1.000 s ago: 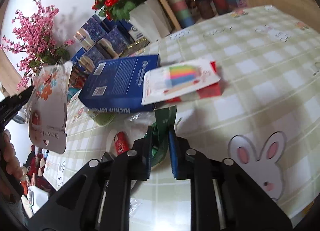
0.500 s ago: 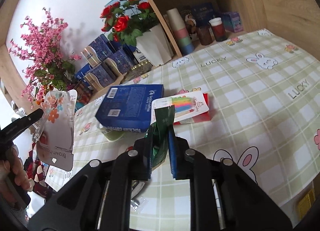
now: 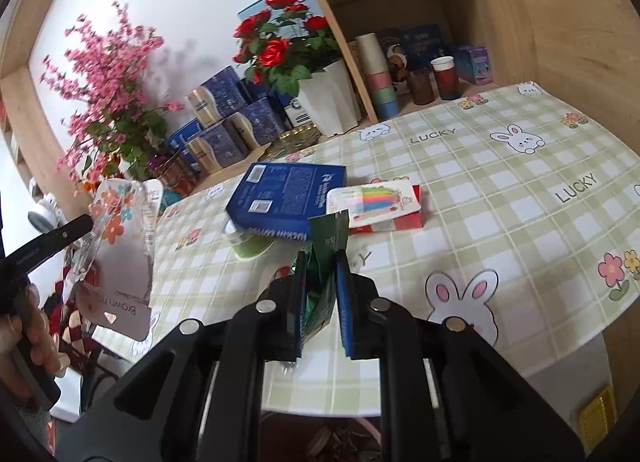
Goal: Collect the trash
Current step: 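Grasp the green packet with the right tool while the left tool holds the floral bag, then lower both held items over the brown bin and open both tools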
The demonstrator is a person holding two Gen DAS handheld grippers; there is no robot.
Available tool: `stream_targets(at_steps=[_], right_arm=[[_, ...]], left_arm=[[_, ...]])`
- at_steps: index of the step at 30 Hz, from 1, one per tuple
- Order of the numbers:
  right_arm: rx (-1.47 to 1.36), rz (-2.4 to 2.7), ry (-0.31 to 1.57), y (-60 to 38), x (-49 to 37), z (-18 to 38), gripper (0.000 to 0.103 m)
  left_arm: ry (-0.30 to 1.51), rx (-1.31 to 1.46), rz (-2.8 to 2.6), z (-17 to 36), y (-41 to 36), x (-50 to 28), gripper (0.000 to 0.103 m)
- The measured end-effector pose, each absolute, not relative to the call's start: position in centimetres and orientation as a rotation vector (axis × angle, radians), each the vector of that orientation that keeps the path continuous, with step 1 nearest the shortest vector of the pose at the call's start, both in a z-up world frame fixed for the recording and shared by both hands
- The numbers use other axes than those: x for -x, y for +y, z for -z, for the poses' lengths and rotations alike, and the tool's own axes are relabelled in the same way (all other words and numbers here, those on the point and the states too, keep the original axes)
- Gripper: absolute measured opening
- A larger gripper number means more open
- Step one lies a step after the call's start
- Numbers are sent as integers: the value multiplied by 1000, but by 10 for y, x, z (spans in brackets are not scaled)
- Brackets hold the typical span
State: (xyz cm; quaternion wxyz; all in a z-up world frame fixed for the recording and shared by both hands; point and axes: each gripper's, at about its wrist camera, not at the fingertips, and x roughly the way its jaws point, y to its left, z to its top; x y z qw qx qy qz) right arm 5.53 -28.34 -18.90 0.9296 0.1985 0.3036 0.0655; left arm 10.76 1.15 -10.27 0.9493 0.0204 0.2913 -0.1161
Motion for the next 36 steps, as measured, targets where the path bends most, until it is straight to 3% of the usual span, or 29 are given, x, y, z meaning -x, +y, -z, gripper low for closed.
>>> stream_targets(at_steps=[10,20,36], right_arm=[[-313,-224,702,-248,-2,198,17],[-275,-275,849,-217,32,247,17],[-261,-288,1093,-187,32,314,20]], left_arm=[[585,-9,272,112,15,-39,28],[621,15,251,139,29,22,28],[664,38,223,164,44,48,28]])
